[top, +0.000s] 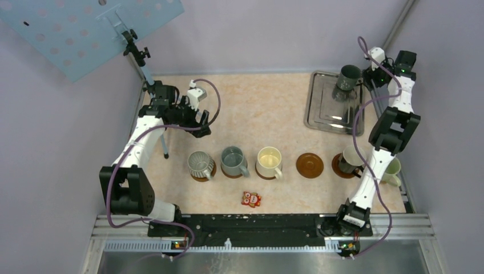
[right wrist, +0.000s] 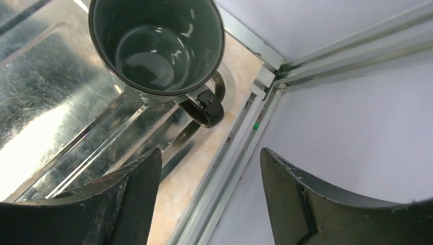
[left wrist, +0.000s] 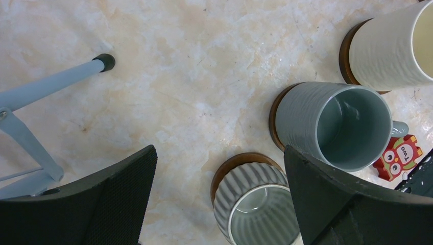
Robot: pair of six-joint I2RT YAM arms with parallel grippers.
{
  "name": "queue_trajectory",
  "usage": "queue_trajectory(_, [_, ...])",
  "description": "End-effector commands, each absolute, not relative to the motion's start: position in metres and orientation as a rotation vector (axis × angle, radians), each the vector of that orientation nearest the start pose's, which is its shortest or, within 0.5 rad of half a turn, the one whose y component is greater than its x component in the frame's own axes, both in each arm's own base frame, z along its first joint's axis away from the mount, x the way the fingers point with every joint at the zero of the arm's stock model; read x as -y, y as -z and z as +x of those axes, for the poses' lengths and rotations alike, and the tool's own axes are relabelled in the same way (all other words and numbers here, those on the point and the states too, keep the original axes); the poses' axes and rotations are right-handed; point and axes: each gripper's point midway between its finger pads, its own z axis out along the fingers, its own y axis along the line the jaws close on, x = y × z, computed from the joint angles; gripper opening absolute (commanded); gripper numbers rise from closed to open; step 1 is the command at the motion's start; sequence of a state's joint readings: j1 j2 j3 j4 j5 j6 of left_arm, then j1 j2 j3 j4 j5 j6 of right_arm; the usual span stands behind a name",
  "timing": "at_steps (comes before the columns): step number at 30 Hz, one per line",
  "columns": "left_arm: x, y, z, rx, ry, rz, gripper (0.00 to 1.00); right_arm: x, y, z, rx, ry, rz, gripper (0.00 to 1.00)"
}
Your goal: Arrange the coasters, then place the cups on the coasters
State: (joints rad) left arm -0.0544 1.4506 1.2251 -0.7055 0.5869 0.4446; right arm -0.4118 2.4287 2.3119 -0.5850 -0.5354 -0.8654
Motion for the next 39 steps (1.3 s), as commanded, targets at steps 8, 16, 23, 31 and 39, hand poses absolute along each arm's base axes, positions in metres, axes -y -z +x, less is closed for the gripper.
queue_trajectory(8, [0.104,-0.193,0.356,-2.154,0.526,0.854,0.99,0.177,-0.126,0.641,-1.922,0.245,-0.978,0.68])
queue_trajectory(16, [0.103,-0.191,0.359,-2.157,0.516,0.853,0.99,0.162,-0.121,0.637,-1.940,0.165,-0.971,0.62])
queue_trajectory(23, [0.105,-0.190,0.360,-2.151,0.527,0.856,0.99,0.146,-0.132,0.621,-1.964,0.049,-0.881,0.57])
queue_trajectory(31, [0.105,-0.190,0.361,-2.145,0.528,0.860,0.99,0.132,-0.136,0.607,-2.000,-0.064,-0.802,0.52])
queue_trajectory(39, [0.105,-0.189,0.362,-2.147,0.525,0.861,0.99,0.149,-0.135,0.626,-2.043,0.002,-0.583,0.55])
